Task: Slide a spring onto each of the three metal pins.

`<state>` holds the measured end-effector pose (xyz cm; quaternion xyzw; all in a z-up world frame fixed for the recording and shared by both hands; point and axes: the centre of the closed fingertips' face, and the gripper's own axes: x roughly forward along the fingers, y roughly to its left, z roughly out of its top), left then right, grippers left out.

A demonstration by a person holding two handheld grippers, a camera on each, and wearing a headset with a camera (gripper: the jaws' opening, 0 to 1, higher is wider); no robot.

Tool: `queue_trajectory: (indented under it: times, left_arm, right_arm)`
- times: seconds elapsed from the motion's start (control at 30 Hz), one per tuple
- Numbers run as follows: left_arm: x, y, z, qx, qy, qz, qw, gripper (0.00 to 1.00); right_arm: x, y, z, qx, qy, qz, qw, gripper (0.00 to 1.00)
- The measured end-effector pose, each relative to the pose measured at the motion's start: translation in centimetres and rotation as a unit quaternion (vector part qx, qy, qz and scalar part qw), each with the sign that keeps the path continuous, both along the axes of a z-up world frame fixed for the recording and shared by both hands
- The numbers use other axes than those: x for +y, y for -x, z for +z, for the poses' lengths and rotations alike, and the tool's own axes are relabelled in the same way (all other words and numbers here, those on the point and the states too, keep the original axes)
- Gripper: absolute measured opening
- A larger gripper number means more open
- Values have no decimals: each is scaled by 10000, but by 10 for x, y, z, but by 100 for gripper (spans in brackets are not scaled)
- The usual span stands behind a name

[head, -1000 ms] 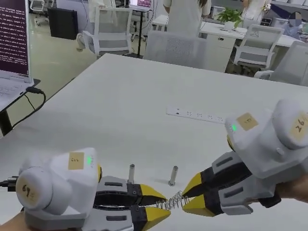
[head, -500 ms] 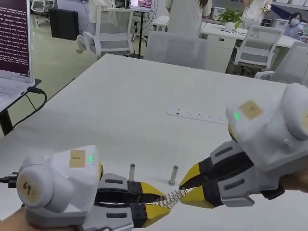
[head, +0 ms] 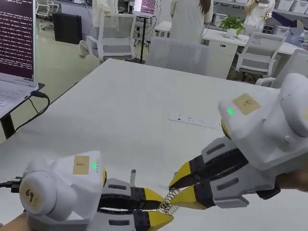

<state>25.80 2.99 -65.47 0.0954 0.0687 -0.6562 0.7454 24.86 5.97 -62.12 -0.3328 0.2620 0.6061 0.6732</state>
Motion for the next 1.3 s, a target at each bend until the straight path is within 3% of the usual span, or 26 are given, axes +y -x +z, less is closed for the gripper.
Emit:
queue_trajectory:
  times: [0.17, 0.37, 0.7, 1.3]
  left_arm:
    - [1, 1, -2, -19, -52, -24, 10000, 3]
    - [0, 2, -4, -39, -89, -91, 9999, 2]
    - [0, 2, 0, -38, -19, -97, 9999, 2]
    - [0, 0, -4, 50, -155, -5, 9999, 2]
  right_arm:
    - [2, 0, -3, -26, 157, 77, 9998, 8]
    - [0, 3, -6, 202, 337, 51, 9992, 9]
    - [0, 2, -19, 326, 644, 76, 9974, 9]
    - [-1, 0, -28, 328, 1176, 158, 9924, 9]
